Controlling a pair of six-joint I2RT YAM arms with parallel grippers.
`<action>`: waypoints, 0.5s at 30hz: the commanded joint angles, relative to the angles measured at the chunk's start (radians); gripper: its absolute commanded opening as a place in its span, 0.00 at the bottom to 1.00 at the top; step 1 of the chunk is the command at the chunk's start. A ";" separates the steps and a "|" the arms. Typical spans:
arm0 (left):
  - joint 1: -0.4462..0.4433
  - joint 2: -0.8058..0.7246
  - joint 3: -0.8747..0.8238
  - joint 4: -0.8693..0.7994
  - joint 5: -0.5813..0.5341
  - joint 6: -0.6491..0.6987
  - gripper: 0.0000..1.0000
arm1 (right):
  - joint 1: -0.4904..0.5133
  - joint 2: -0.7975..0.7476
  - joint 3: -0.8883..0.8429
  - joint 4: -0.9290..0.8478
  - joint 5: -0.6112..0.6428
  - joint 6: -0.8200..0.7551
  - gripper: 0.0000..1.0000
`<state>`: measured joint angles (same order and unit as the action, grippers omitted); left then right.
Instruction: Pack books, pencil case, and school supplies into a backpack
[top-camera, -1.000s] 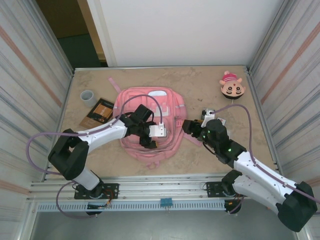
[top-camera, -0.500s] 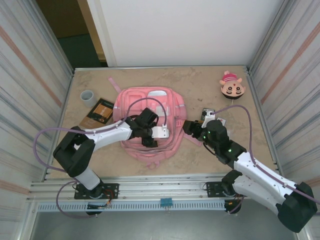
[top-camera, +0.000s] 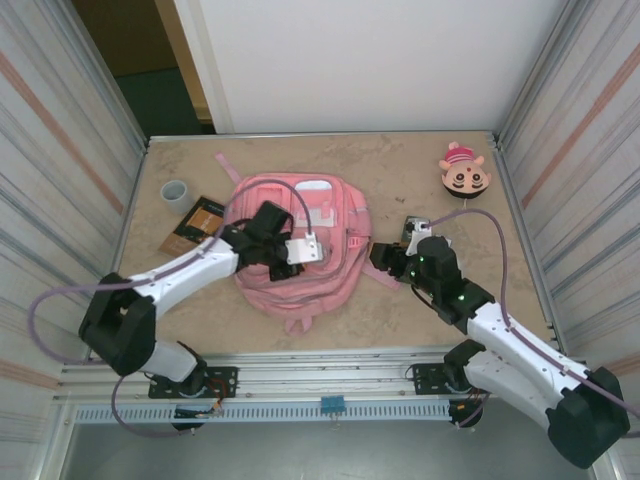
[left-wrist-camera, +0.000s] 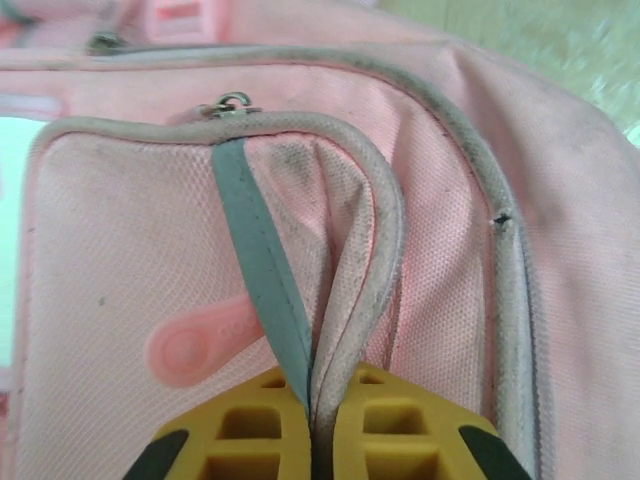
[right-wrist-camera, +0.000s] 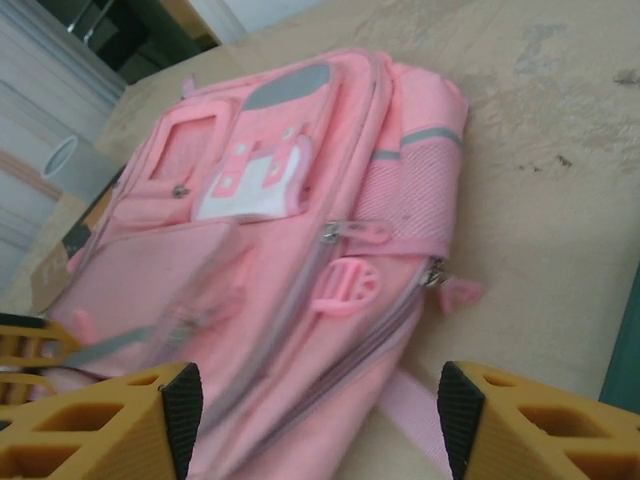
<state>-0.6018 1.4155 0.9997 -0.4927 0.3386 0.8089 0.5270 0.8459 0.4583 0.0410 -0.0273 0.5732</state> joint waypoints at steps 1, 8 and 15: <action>0.118 -0.111 0.078 -0.111 0.303 0.061 0.00 | -0.083 0.044 -0.026 0.096 -0.232 -0.028 0.64; 0.284 -0.127 0.215 -0.296 0.493 0.173 0.00 | -0.105 0.165 0.014 0.134 -0.385 -0.081 0.61; 0.318 -0.130 0.245 -0.313 0.546 0.187 0.00 | -0.133 0.316 0.043 0.209 -0.519 -0.043 0.58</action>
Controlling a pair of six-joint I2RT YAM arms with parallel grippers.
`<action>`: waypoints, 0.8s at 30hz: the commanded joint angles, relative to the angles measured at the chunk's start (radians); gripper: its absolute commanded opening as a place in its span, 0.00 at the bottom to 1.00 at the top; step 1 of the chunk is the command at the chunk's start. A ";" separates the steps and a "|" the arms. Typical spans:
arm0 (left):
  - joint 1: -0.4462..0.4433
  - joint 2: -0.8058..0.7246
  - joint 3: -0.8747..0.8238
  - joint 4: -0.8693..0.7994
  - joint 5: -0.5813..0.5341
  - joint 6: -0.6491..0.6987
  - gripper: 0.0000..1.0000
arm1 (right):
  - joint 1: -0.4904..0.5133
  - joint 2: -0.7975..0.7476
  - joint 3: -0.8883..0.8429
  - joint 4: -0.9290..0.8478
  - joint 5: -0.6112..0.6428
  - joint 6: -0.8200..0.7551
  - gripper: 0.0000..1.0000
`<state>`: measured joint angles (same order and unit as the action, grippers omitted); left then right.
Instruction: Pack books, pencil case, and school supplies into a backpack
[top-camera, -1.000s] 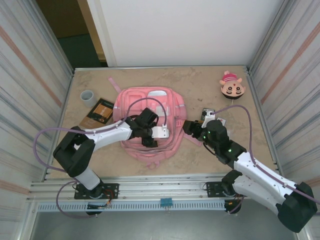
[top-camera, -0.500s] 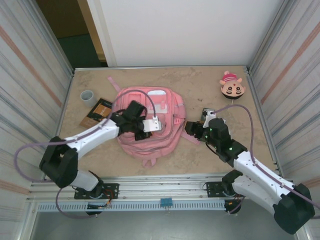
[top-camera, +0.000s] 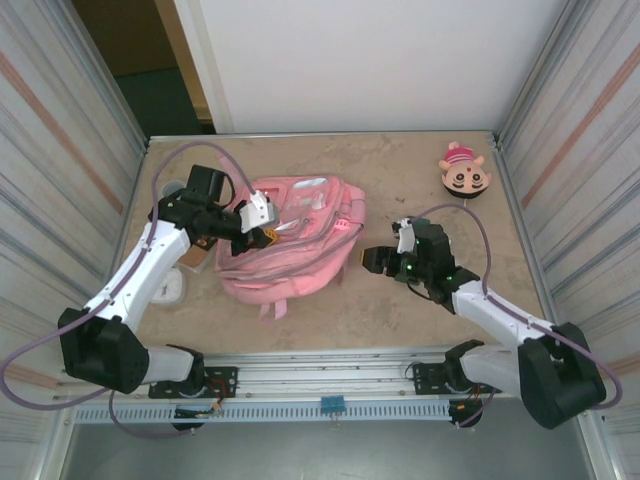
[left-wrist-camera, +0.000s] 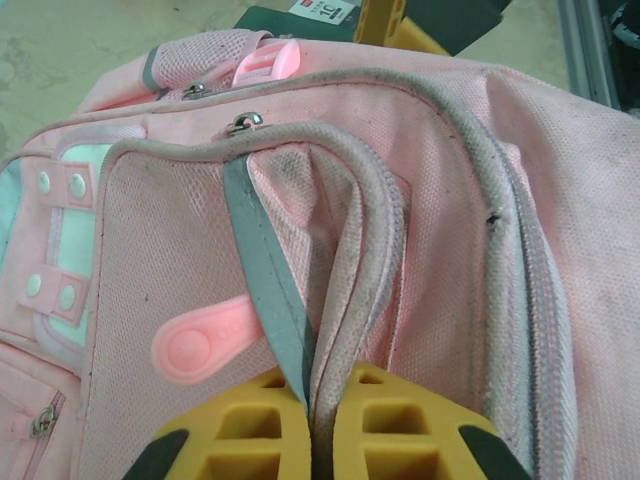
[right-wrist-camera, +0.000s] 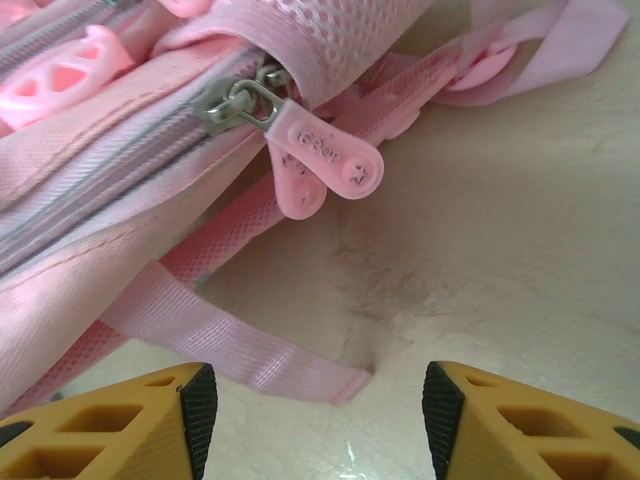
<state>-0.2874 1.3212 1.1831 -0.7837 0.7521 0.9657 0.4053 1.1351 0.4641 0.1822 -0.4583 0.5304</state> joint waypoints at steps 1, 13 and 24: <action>0.006 -0.037 0.064 -0.029 0.137 0.033 0.00 | -0.018 0.039 0.042 0.084 -0.097 -0.005 0.58; 0.020 -0.043 0.045 -0.017 0.157 0.042 0.00 | -0.138 0.168 0.092 0.209 -0.262 -0.124 0.55; 0.033 -0.032 0.044 -0.009 0.192 0.041 0.00 | -0.147 0.263 0.133 0.247 -0.443 -0.133 0.37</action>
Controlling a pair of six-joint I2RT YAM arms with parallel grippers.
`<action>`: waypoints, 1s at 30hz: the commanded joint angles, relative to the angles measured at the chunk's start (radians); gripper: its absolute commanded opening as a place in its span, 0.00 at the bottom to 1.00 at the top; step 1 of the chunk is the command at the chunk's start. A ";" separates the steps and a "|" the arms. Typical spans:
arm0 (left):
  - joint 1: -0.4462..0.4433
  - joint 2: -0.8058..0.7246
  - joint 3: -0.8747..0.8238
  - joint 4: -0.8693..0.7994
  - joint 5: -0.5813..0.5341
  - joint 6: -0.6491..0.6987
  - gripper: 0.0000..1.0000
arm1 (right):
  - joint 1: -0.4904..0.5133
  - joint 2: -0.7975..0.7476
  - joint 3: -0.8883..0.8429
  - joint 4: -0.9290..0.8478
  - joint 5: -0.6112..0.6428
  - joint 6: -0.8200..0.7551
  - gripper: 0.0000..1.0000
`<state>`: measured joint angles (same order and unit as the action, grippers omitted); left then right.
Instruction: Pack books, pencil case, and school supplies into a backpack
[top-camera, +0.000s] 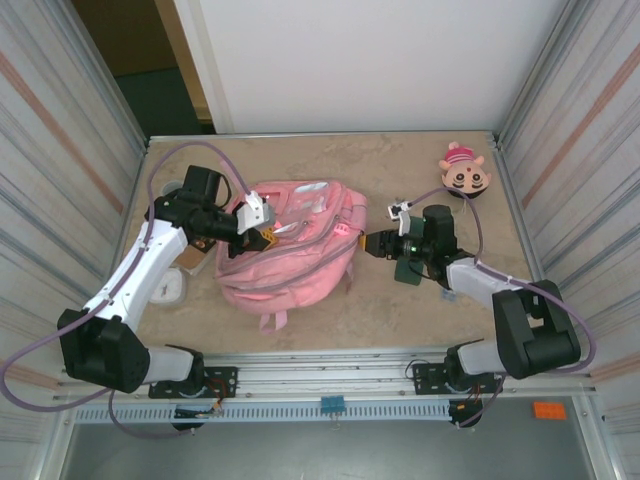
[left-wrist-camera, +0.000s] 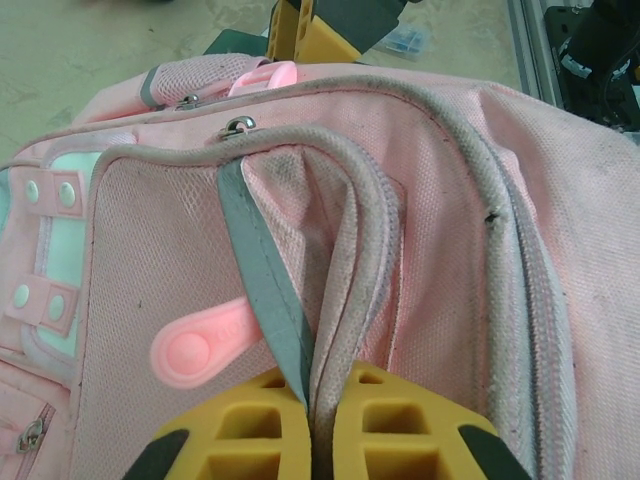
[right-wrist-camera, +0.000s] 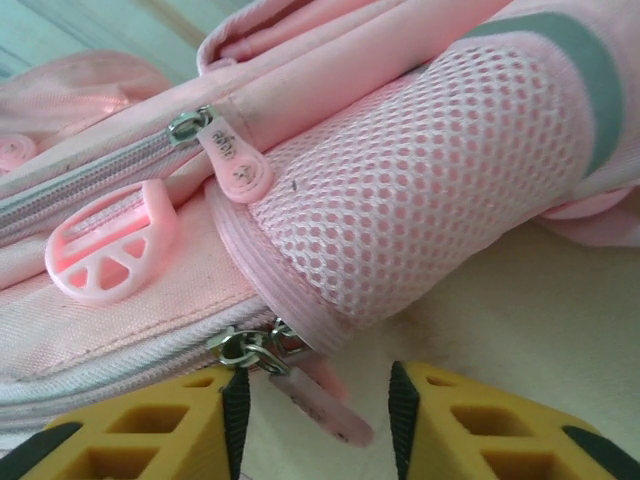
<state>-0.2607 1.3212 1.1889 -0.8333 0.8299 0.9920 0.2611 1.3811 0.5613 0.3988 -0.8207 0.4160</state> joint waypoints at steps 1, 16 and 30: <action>0.007 -0.032 0.039 0.040 0.110 0.014 0.00 | -0.006 0.019 0.036 0.032 -0.084 -0.014 0.32; 0.006 -0.047 -0.028 0.210 -0.208 -0.126 0.00 | -0.014 -0.111 0.084 -0.246 0.031 -0.075 0.00; -0.097 0.022 -0.041 0.461 -0.435 -0.553 0.00 | 0.228 -0.158 0.218 -0.464 0.135 -0.077 0.00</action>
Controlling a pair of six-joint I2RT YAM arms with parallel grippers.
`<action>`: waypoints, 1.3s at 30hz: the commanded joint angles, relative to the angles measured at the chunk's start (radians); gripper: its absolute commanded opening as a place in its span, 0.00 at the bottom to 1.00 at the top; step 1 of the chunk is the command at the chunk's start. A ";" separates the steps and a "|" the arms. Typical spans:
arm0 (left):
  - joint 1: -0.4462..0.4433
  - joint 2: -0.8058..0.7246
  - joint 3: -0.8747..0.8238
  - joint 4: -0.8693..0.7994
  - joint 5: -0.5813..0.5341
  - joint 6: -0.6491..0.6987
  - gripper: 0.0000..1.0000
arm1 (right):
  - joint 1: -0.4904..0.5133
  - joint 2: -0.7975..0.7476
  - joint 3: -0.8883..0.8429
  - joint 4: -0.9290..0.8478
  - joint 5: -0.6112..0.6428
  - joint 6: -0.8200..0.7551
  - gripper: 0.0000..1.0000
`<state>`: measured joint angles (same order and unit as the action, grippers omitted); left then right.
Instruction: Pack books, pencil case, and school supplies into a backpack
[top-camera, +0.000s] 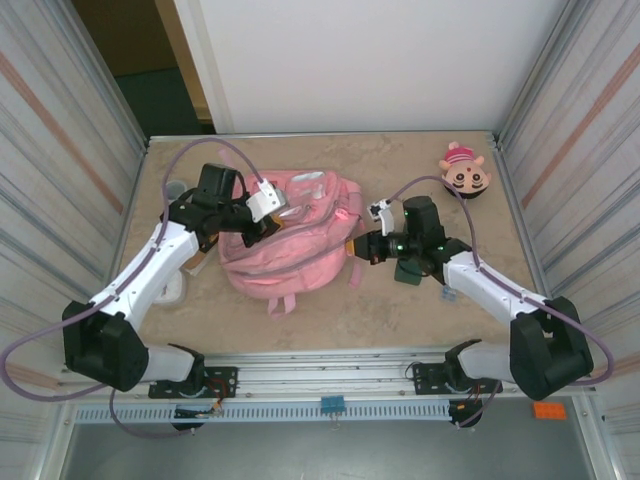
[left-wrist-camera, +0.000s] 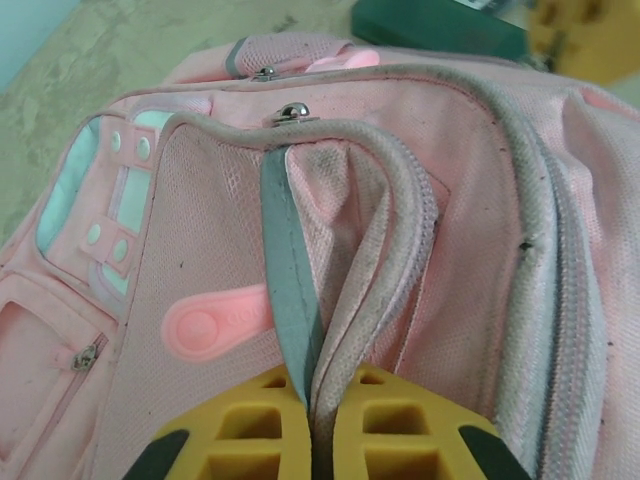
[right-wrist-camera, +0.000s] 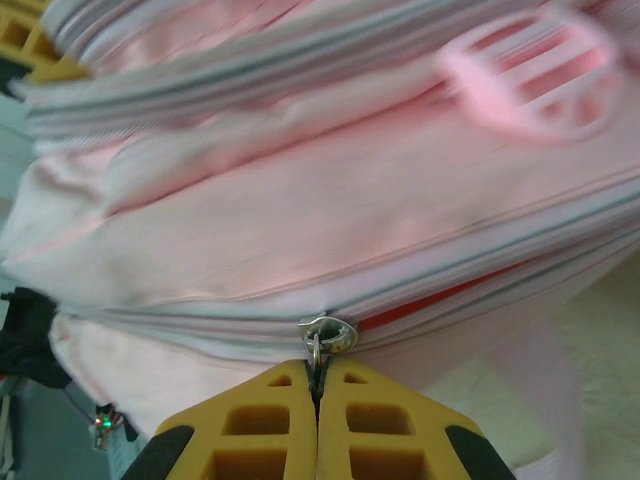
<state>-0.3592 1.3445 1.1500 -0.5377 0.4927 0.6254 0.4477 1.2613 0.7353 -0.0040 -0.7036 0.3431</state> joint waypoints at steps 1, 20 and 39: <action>-0.011 0.002 -0.007 0.182 -0.128 -0.207 0.00 | 0.058 -0.042 0.052 -0.077 0.031 -0.004 0.00; -0.242 0.170 0.073 0.388 -0.510 -0.622 0.00 | 0.395 -0.081 0.053 -0.026 0.388 0.373 0.00; -0.126 0.030 -0.047 0.438 0.179 -0.275 0.00 | 0.271 -0.137 -0.143 0.213 0.480 0.790 0.68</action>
<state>-0.4839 1.4406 1.0840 -0.2008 0.4839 0.2722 0.7208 1.1099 0.6029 0.1299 -0.2211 1.0416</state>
